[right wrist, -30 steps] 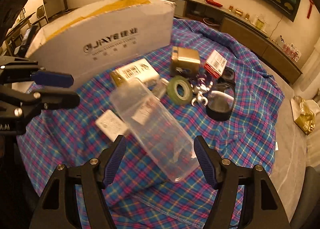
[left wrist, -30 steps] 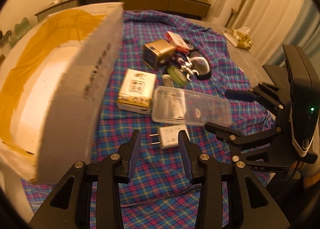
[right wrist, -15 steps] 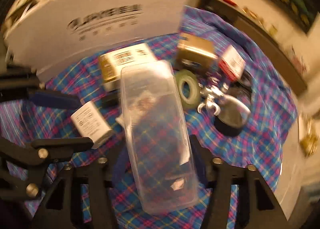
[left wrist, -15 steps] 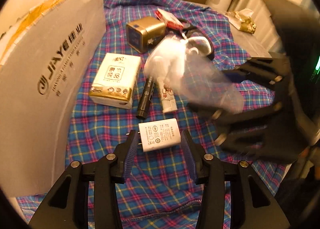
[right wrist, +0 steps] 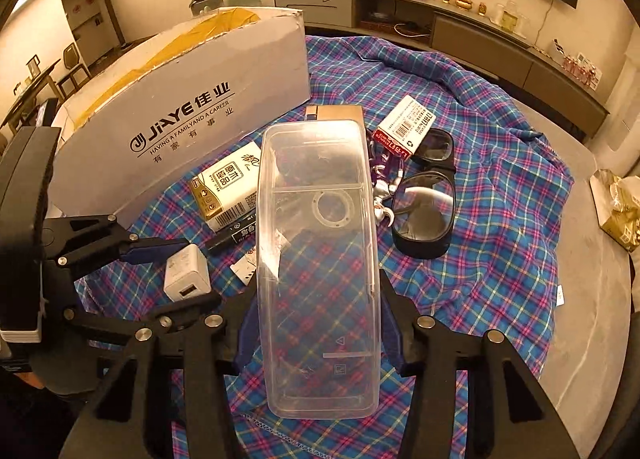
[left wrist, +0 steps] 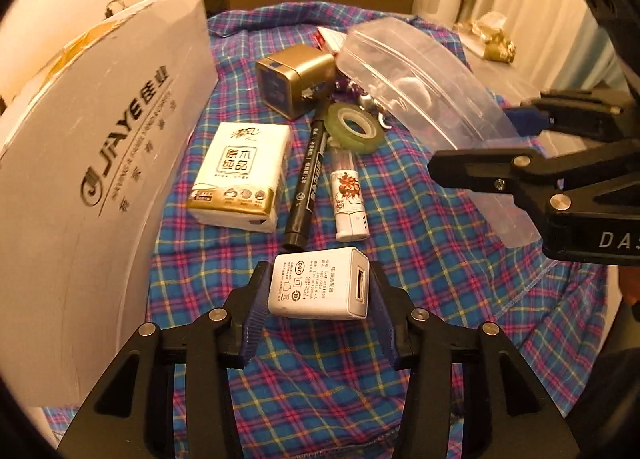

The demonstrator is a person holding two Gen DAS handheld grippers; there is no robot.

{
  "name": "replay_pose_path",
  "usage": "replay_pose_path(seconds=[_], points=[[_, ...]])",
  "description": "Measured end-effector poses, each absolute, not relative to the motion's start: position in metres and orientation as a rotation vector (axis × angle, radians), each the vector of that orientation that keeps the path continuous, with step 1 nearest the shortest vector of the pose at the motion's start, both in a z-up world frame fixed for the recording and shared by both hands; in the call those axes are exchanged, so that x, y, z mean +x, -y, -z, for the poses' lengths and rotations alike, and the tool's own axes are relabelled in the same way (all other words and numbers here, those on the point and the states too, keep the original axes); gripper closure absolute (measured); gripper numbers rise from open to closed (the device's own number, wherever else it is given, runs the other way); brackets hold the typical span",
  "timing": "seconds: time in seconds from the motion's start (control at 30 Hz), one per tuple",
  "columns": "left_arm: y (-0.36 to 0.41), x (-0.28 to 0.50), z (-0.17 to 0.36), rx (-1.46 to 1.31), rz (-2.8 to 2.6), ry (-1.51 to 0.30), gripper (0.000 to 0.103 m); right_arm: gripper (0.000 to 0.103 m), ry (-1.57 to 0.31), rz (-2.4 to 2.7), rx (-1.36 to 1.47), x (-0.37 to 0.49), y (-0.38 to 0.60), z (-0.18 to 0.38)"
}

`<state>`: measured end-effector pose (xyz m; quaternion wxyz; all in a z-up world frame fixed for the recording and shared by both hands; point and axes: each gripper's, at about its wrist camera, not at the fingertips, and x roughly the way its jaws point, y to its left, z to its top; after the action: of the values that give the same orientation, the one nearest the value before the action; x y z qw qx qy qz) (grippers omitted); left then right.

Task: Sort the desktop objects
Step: 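Grasp the white USB charger with the left tool while the right tool grasps the clear plastic case, then carry the charger and clear case with both tools over the yellow-lined box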

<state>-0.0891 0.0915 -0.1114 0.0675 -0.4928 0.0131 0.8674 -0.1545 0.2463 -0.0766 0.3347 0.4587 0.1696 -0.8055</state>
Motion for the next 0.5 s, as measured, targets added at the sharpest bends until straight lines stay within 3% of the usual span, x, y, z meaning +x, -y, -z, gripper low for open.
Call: replay_pose_path(seconds=[0.5], points=[[-0.072,-0.061,0.042,-1.300,-2.732,0.040,0.055,0.051,-0.260,2.117,1.107,-0.121,-0.239,0.039]])
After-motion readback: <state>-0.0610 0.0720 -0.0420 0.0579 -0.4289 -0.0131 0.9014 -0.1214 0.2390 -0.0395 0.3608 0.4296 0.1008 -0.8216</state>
